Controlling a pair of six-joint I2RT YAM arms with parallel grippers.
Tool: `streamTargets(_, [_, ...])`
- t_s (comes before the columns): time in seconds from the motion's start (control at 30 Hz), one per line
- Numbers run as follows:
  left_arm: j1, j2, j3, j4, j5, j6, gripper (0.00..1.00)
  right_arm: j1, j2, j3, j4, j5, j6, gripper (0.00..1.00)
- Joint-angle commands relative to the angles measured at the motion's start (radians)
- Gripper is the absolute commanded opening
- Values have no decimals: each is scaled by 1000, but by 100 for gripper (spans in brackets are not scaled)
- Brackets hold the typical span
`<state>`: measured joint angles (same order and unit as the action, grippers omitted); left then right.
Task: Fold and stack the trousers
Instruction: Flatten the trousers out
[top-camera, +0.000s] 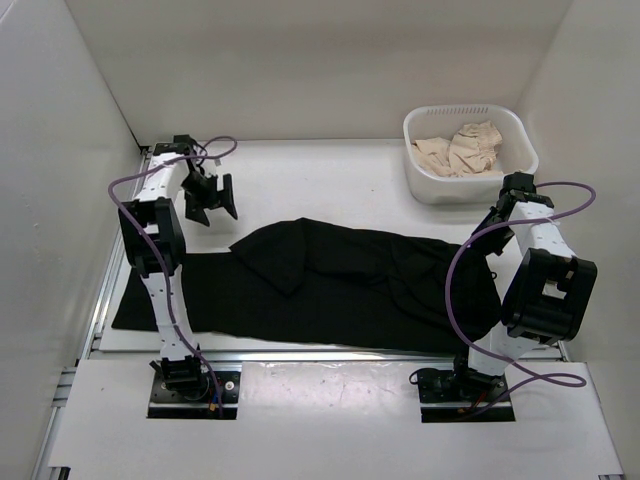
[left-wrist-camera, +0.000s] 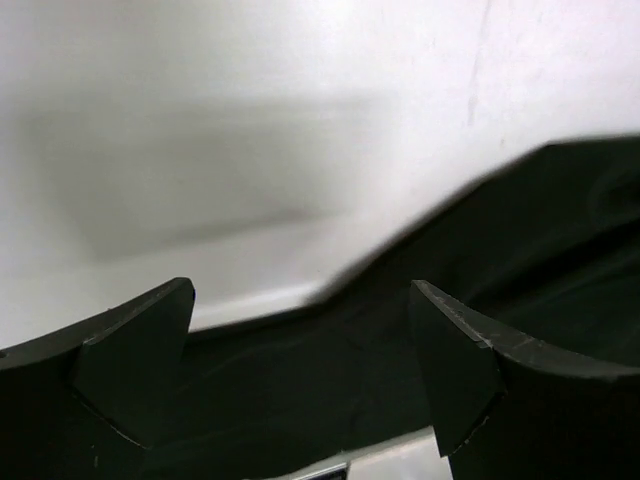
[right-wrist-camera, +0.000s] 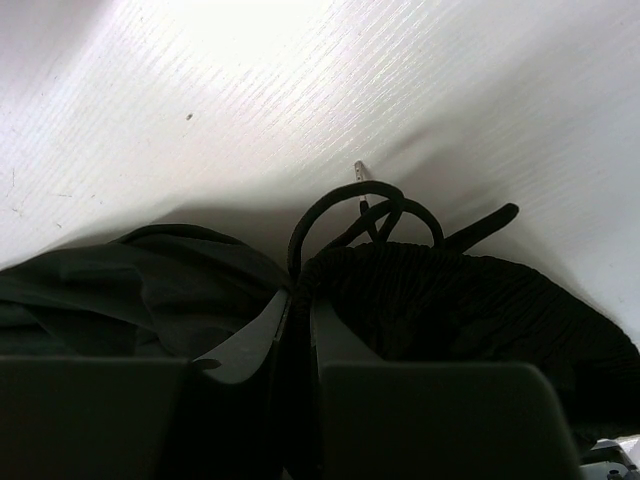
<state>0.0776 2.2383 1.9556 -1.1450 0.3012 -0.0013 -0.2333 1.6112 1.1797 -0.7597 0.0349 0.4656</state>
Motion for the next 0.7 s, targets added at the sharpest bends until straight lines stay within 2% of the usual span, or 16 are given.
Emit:
streamTargets(0.0, [-45,-42,-75,-87,29,1,100,3,-37,-3,-7,11,-12,0])
streamTargets(0.3, [-65,-26,-187,-142,67,1,97,3,-37,-12,-7,2,-2,0])
streamTargets(0.4, [-65,1,-196,-142,22,1,87,3,-37,-12,-7,2,-2,0])
streamTargets(0.43, [-65,13,-196,-133,13,1,73,3,-37,-12,-7,2,-2,0])
streamTargets(0.53, [-65,33,-161,-133,24,1,51,3,-37,-12,2,2,-2,0])
streamTargets(0.57, [-65,34,-137,-133,24,1,39,3,-37,-12,2,2,-2,0])
streamTargets(0.67, [-65,20,-112,-95,24,1,36,3,-37,-12,2,2,-2,0])
